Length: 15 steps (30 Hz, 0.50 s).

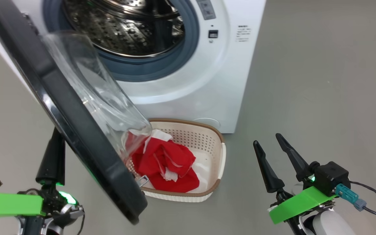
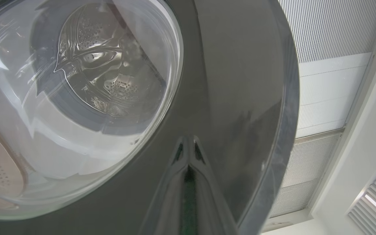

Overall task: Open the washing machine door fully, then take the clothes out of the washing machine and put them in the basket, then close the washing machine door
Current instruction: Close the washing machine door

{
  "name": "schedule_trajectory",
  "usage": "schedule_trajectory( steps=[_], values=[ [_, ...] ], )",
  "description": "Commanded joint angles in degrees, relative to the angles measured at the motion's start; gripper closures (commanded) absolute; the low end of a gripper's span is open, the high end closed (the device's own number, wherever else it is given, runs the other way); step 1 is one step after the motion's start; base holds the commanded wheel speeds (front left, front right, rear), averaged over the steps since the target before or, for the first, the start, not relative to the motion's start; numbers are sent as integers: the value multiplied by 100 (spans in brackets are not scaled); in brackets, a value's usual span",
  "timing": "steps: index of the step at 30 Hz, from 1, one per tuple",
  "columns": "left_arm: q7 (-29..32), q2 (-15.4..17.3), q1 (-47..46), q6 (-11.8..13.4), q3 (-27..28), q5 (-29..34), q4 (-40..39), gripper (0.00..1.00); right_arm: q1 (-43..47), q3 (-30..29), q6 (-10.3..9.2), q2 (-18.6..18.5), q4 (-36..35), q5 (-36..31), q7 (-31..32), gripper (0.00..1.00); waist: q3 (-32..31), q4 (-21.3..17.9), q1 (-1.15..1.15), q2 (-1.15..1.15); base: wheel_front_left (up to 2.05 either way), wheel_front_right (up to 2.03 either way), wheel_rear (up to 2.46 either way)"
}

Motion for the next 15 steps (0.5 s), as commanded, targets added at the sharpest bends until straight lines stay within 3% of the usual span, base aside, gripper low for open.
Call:
schedule_trajectory(
  steps=[1,15],
  values=[
    [73,99,-243,-1,92,-41,-242,100,-184,87,43,28,-165,18,-37,0,80,-162,0,0,0,0,0],
    [304,162,-671,-119,-149,-8,-291,100,-244,44,43,28,-239,305,-37,0,343,-884,0,0,0,0,0]
  ],
)
